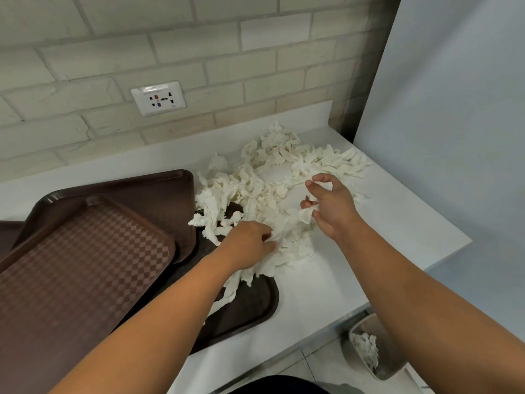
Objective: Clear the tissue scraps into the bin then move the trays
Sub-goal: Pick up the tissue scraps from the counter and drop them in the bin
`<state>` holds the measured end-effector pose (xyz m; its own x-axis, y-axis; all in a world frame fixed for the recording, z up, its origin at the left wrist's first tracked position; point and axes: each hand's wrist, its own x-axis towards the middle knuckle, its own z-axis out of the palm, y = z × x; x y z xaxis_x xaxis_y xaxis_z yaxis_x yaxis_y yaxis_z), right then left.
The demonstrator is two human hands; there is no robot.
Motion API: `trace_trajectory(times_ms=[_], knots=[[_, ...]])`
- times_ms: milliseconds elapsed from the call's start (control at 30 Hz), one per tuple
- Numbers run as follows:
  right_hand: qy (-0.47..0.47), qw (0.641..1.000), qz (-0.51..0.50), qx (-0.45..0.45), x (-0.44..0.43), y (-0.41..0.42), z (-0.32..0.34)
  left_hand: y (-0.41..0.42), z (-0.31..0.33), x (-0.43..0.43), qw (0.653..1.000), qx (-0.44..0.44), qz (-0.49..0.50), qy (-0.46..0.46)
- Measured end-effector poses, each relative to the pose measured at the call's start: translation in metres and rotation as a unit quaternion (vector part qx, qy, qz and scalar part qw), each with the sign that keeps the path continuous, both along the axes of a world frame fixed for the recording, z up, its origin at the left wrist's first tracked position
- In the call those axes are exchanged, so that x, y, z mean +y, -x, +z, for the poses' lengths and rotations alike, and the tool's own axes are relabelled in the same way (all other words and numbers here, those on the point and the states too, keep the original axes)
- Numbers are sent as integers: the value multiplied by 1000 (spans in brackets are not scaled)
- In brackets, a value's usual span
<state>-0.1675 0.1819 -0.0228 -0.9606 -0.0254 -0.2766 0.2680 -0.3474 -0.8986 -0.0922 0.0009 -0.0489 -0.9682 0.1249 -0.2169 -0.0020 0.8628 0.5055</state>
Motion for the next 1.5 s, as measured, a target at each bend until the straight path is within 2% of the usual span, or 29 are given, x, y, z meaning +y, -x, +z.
trace_trajectory(times_ms=[133,233,300,400,467,533,633,700,767,800,867,933,967,1100,1233,1333,1367,1433,1500], knots=[[-192,975,45,101,11,-5,-6,13,22,-2,1000,16,13,-5],[-247,956,87,130,10,-12,-8,24,41,-5,998,33,22,-52],[-251,950,115,143,5,-16,-11,28,49,-6,981,38,78,-175],[-204,956,170,128,-2,-17,-15,31,58,-1,900,2,157,-406],[-148,960,216,94,-8,-17,-15,30,61,7,870,-9,157,-467],[-125,962,233,71,-14,-16,-17,30,60,16,866,0,150,-476],[-182,959,199,86,-19,-17,-15,29,51,23,888,32,131,-439],[-252,953,143,92,-15,-17,-15,28,44,21,919,67,116,-371],[-281,951,91,95,-7,-17,-18,24,35,16,957,116,93,-251],[-270,955,77,93,-3,-18,-19,20,29,13,974,112,68,-182],[-246,964,62,83,6,-20,-21,10,18,11,999,38,-9,-14],[-220,972,52,70,12,-24,-21,2,4,13,983,-14,-77,164],[-206,975,46,66,15,-26,-21,-1,-3,15,973,-24,-91,211],[-221,972,39,71,26,-34,-24,-1,-18,21,966,-3,-101,237],[-225,971,32,71,39,-40,-25,10,2,20,987,6,-78,140],[-249,965,14,76,50,-42,-23,16,29,21,1000,-1,-12,8],[-259,963,10,72,54,-43,-21,18,37,23,997,-14,27,-66],[-256,965,0,51,63,-45,-14,17,52,32,971,-45,101,-213],[-219,976,-9,18,75,-49,-7,14,64,47,946,-49,132,-291]])
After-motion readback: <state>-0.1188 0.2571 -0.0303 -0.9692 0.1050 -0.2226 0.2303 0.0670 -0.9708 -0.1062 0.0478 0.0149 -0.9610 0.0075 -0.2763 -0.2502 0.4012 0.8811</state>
